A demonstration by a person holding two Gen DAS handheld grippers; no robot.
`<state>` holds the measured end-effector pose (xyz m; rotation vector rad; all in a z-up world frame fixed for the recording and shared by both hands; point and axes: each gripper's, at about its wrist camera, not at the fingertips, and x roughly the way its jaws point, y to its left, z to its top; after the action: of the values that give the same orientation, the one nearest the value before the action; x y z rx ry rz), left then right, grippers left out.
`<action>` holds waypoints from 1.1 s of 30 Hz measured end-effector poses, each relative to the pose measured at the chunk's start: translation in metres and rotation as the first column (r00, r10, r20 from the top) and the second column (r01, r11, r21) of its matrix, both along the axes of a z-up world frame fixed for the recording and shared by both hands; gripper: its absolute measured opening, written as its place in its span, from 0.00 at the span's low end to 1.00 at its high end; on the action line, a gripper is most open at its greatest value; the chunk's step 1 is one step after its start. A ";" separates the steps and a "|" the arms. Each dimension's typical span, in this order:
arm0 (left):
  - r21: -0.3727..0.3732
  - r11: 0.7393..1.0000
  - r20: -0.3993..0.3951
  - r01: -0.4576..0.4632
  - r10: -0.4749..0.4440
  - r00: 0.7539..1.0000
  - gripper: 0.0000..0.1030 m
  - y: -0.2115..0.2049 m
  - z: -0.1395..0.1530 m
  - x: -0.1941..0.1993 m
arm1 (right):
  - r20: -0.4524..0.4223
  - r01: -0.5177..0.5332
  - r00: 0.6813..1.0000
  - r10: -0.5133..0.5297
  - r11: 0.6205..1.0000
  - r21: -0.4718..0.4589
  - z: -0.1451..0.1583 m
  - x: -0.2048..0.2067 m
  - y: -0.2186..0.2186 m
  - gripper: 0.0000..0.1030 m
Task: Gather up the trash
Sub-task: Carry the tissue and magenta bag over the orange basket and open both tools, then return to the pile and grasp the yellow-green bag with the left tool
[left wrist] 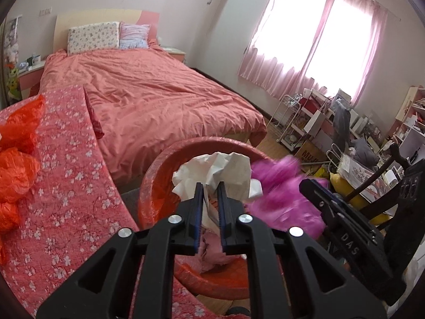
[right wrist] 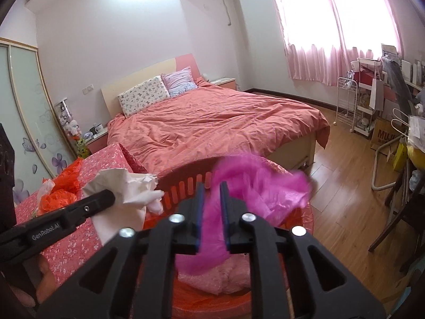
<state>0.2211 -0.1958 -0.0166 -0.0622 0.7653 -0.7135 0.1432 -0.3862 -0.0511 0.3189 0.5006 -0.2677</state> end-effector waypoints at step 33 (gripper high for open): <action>0.170 0.836 0.108 -0.522 0.511 0.853 0.52 0.241 0.000 0.004 | -0.019 -0.160 0.987 0.159 0.983 -0.088 0.021 0.015 0.112 0.52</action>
<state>0.2248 0.0455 -0.0163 -0.0675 0.7156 -0.1190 0.1579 -0.2744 -0.0305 0.1894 0.5212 -0.1356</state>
